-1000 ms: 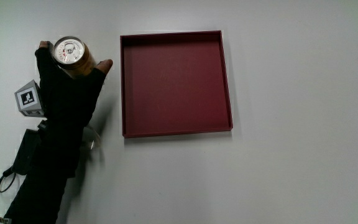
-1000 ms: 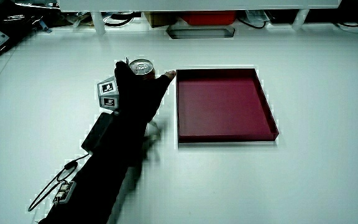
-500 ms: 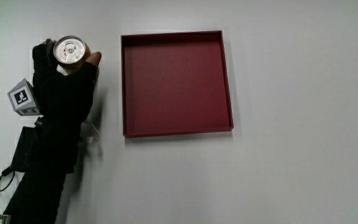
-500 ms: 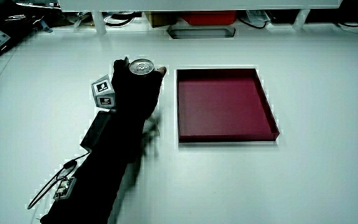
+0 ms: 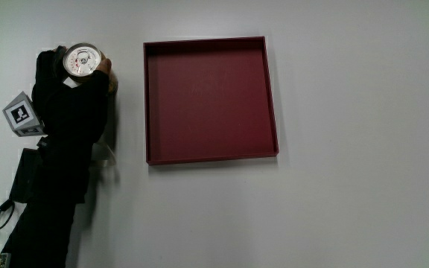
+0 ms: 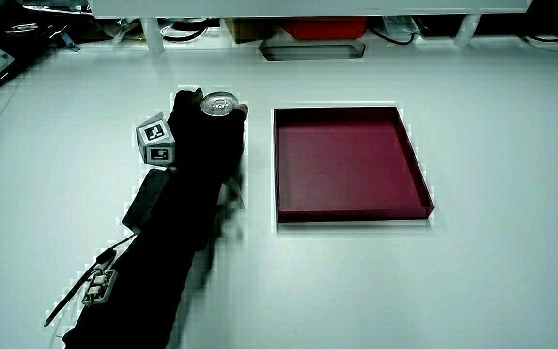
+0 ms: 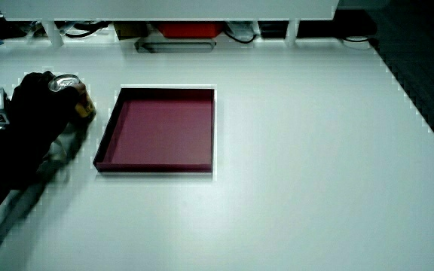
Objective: Pick red bull from desk
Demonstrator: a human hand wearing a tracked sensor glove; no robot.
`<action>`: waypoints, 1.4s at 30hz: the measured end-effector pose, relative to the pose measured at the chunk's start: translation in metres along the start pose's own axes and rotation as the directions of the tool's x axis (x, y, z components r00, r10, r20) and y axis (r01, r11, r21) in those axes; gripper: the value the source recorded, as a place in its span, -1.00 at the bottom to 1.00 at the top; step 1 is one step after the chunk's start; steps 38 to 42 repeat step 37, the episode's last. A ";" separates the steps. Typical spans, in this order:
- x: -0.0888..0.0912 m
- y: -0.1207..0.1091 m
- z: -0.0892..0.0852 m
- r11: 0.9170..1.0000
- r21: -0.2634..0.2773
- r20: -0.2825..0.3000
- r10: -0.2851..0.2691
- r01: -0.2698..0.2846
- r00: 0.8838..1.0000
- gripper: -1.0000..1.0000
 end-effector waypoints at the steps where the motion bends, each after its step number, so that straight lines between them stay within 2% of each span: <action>1: 0.004 -0.001 -0.002 1.000 -0.006 -0.001 -0.008 0.008 1.000 0.55; 2: 0.005 -0.002 -0.002 1.000 -0.009 -0.011 -0.004 0.003 1.000 0.57; 3: 0.005 -0.002 -0.002 1.000 -0.014 0.008 -0.019 0.020 1.000 0.58; 4: 0.004 -0.003 -0.001 1.000 -0.006 0.005 0.000 0.000 1.000 0.60; 8: -0.001 -0.003 -0.001 1.000 -0.002 0.025 -0.003 0.003 1.000 0.67; 11: -0.001 -0.002 -0.002 1.000 -0.008 0.017 -0.002 0.002 1.000 0.72; 16: -0.006 -0.002 -0.002 1.000 -0.015 0.056 0.007 -0.007 0.998 0.80; 18: -0.010 0.002 -0.005 0.999 -0.050 0.048 0.020 -0.017 0.999 0.83; 21: -0.008 -0.003 -0.005 0.999 -0.029 0.061 0.032 -0.031 0.998 0.88; 22: -0.010 -0.002 -0.003 1.000 -0.021 0.041 0.019 -0.019 0.999 0.90; 23: -0.010 -0.001 -0.003 0.999 -0.015 0.022 0.031 -0.031 0.999 0.92; 24: -0.008 -0.001 -0.004 1.000 -0.018 0.037 0.010 -0.009 0.999 0.93; 26: -0.006 -0.002 -0.005 1.000 -0.015 0.032 0.017 -0.016 0.999 0.97; 27: -0.006 -0.002 -0.004 1.000 -0.016 0.051 0.010 -0.010 0.999 0.98; 28: -0.007 -0.002 -0.002 1.000 -0.005 0.037 0.023 -0.023 0.999 1.00; 29: -0.006 -0.001 -0.001 1.000 -0.017 0.036 0.019 -0.018 0.999 1.00; 31: 0.002 -0.002 -0.001 0.999 -0.036 0.047 0.018 -0.017 0.999 1.00; 33: 0.013 -0.001 -0.002 0.998 -0.063 0.046 -0.020 0.022 0.999 1.00; 34: 0.021 -0.002 -0.003 0.995 -0.083 0.060 -0.044 0.048 0.997 1.00; 35: 0.031 -0.004 -0.004 0.993 -0.106 0.071 -0.043 0.051 0.997 1.00; 37: 0.048 -0.007 -0.009 0.982 -0.158 0.112 -0.084 0.101 0.990 1.00; 42: 0.048 -0.007 -0.009 0.982 -0.158 0.112 -0.084 0.101 0.990 1.00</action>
